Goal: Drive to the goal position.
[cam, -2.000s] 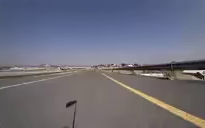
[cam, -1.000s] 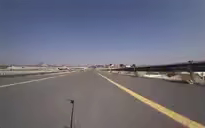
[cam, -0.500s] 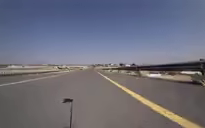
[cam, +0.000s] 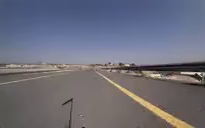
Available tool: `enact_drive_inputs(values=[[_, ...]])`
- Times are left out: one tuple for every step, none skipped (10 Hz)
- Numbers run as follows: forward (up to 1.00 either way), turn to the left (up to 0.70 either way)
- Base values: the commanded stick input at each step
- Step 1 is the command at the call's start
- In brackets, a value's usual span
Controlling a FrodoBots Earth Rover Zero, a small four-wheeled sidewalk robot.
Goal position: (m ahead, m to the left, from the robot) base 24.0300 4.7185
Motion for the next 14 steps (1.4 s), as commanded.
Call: enact_drive_inputs(values=[[1.0, 0.1], [1.0, 0.02], [1.0, 0.02], [1.0, 0.02], [1.0, 0.02], [1.0, 0.02], [1.0, 0.01], [1.0, 0.01], [1.0, 0.0], [1.0, 0.0], [1.0, 0.0], [1.0, 0.0], [1.0, -0.01], [1.0, -0.03]])
